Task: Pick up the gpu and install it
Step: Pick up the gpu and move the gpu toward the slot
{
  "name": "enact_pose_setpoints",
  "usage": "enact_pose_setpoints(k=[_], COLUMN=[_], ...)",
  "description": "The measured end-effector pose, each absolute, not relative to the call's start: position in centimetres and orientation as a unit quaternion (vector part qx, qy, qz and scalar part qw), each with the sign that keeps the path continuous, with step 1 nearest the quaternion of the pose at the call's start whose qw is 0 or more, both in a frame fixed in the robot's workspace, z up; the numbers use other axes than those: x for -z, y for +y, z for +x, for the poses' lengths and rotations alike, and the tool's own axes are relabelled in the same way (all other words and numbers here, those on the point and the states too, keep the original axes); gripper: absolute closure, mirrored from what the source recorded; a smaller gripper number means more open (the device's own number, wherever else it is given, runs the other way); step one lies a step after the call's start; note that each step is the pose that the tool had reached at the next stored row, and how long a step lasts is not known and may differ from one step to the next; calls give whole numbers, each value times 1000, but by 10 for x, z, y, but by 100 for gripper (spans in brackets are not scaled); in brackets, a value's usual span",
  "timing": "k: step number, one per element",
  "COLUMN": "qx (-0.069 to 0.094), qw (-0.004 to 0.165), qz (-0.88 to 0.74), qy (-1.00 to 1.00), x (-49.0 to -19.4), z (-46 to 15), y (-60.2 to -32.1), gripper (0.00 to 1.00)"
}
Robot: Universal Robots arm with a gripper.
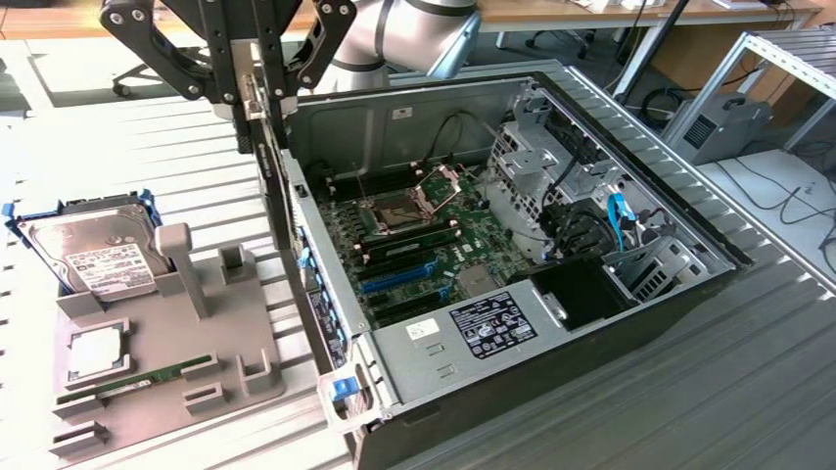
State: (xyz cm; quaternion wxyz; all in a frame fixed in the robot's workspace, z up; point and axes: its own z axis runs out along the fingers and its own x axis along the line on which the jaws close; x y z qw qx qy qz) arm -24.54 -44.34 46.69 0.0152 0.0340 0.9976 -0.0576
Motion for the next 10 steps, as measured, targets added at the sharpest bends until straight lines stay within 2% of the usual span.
enact_pose_setpoints(k=[10], qx=[68], qw=[16], qz=[34], qy=[997], x=[-466], z=[-241], y=[-443], gripper=[74])
